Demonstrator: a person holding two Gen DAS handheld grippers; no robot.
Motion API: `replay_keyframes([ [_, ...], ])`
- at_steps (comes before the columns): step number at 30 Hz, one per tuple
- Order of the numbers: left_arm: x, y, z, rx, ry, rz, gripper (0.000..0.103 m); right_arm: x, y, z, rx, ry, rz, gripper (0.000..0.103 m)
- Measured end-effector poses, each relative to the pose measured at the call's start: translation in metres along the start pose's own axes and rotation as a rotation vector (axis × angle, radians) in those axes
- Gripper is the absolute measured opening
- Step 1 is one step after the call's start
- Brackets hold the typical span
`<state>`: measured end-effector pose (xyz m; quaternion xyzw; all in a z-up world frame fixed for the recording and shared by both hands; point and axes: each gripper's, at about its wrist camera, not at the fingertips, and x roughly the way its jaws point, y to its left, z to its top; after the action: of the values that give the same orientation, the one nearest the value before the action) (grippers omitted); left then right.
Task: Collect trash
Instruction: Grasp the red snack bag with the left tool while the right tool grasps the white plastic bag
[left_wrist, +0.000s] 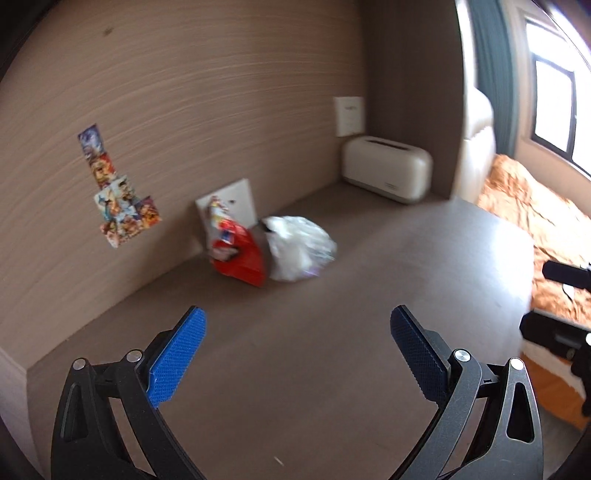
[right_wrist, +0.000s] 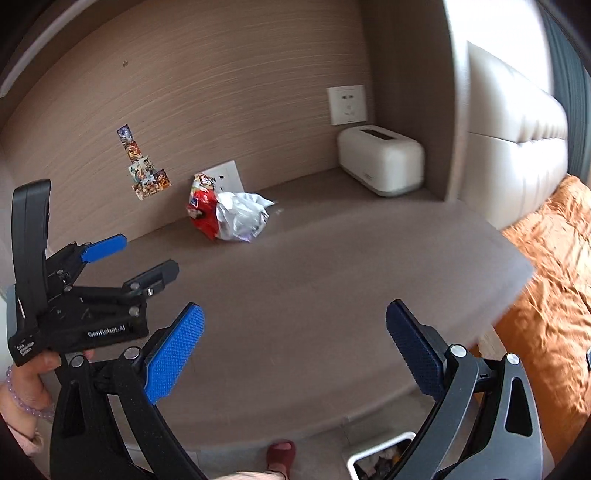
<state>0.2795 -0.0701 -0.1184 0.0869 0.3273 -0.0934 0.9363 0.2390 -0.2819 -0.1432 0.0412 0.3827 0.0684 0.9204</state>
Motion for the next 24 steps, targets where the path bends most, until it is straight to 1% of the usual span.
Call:
replay_keyframes([
  [1, 0.014, 0.015, 0.008, -0.031, 0.008, 0.012, 0.098, 0.017, 0.007, 0.009, -0.007, 0.003, -0.012, 0.098],
  [4, 0.043, 0.041, 0.025, -0.083, 0.014, 0.03, 0.098, 0.066, 0.023, 0.032, 0.01, 0.021, -0.03, 0.098],
  [5, 0.052, 0.048, 0.03, -0.086, 0.007, 0.044, 0.098, 0.078, 0.026, 0.037, 0.02, 0.03, -0.026, 0.098],
  [7, 0.074, 0.06, 0.046, -0.072, -0.004, 0.086, 0.098, 0.114, 0.033, 0.052, 0.053, 0.075, -0.003, 0.098],
  [10, 0.103, 0.074, 0.063, -0.073, 0.008, 0.1, 0.098, 0.155, 0.042, 0.066, 0.073, 0.126, -0.005, 0.098],
  [14, 0.139, 0.091, 0.073, -0.124, 0.06, 0.07, 0.098, 0.196, 0.053, 0.08, 0.055, 0.154, -0.047, 0.098],
  [16, 0.158, 0.095, 0.073, -0.126, 0.108, 0.063, 0.098, 0.207, 0.053, 0.083, 0.059, 0.159, -0.064, 0.098],
  [17, 0.169, 0.096, 0.072, -0.13, 0.14, 0.044, 0.098, 0.212, 0.053, 0.084, 0.062, 0.164, -0.064, 0.098],
  [19, 0.18, 0.098, 0.07, -0.153, 0.171, 0.014, 0.098, 0.22, 0.05, 0.085, 0.079, 0.175, -0.066, 0.098],
  [20, 0.186, 0.099, 0.069, -0.17, 0.188, -0.007, 0.098, 0.222, 0.049, 0.085, 0.089, 0.178, -0.06, 0.096],
  [21, 0.19, 0.1, 0.068, -0.18, 0.196, -0.014, 0.097, 0.223, 0.047, 0.085, 0.101, 0.177, -0.045, 0.081],
  [22, 0.193, 0.1, 0.067, -0.191, 0.2, -0.017, 0.084, 0.224, 0.046, 0.085, 0.1, 0.177, -0.041, 0.072],
  [23, 0.197, 0.101, 0.065, -0.2, 0.214, -0.026, 0.07, 0.223, 0.046, 0.085, 0.093, 0.173, -0.041, 0.072],
  [24, 0.198, 0.101, 0.065, -0.205, 0.219, -0.03, 0.069, 0.221, 0.047, 0.084, 0.082, 0.164, -0.035, 0.068],
])
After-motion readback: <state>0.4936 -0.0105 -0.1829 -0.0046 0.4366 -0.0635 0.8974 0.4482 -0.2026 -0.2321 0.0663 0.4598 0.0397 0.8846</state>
